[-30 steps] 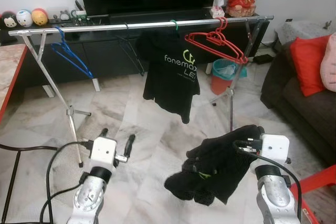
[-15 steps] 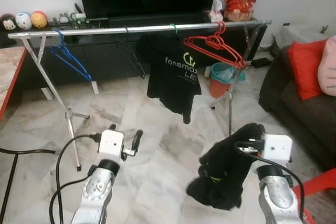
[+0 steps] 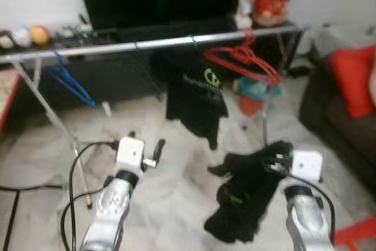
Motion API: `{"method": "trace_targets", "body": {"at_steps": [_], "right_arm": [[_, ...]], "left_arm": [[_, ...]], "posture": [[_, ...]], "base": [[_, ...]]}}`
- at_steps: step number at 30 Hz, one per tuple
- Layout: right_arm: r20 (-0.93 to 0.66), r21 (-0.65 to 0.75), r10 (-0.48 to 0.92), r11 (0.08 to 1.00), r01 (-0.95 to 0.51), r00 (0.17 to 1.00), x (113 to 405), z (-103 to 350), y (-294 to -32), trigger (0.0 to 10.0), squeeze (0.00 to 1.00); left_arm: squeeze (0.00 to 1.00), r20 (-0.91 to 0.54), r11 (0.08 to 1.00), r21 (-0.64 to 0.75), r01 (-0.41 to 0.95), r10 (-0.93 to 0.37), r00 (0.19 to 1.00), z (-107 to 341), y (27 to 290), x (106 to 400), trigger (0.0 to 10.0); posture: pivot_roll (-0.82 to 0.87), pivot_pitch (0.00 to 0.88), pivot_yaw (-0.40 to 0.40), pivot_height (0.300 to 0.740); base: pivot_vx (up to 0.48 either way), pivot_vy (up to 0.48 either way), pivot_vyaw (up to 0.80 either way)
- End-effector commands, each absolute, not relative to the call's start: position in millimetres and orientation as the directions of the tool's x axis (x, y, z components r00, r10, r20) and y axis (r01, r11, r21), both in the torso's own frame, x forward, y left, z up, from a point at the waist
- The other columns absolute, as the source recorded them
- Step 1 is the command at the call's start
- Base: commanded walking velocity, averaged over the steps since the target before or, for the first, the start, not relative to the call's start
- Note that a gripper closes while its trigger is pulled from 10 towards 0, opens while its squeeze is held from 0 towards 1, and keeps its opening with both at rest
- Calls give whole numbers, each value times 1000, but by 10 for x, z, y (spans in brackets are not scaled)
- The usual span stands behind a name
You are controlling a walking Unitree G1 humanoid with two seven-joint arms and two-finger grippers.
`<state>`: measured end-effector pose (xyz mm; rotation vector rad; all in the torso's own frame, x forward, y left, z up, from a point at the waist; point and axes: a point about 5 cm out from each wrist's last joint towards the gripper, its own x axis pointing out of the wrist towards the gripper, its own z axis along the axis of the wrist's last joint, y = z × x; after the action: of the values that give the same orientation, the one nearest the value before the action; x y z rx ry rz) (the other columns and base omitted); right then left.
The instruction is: Hang hanger
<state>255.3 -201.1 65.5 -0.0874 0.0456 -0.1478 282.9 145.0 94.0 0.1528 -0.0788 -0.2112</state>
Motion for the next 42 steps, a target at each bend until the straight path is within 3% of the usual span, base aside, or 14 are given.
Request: {"method": "trace_targets", "body": {"at_steps": [1, 42], "right_arm": [[40, -71, -110, 991, 113, 993, 2662, 823, -1894, 10000, 0], [-10, -41, -76, 996, 75, 997, 2691, 742, -1858, 10000, 0]], "left_arm": [[0, 43, 972, 175, 155, -164, 985, 935, 1636, 2836, 10000], [0, 82, 979, 161, 124, -139, 987, 1148, 1616, 3009, 10000]], "posture": [[29, 0, -12, 740], [50, 0, -21, 740]], "base": [[390, 0, 0], [391, 0, 73]]}}
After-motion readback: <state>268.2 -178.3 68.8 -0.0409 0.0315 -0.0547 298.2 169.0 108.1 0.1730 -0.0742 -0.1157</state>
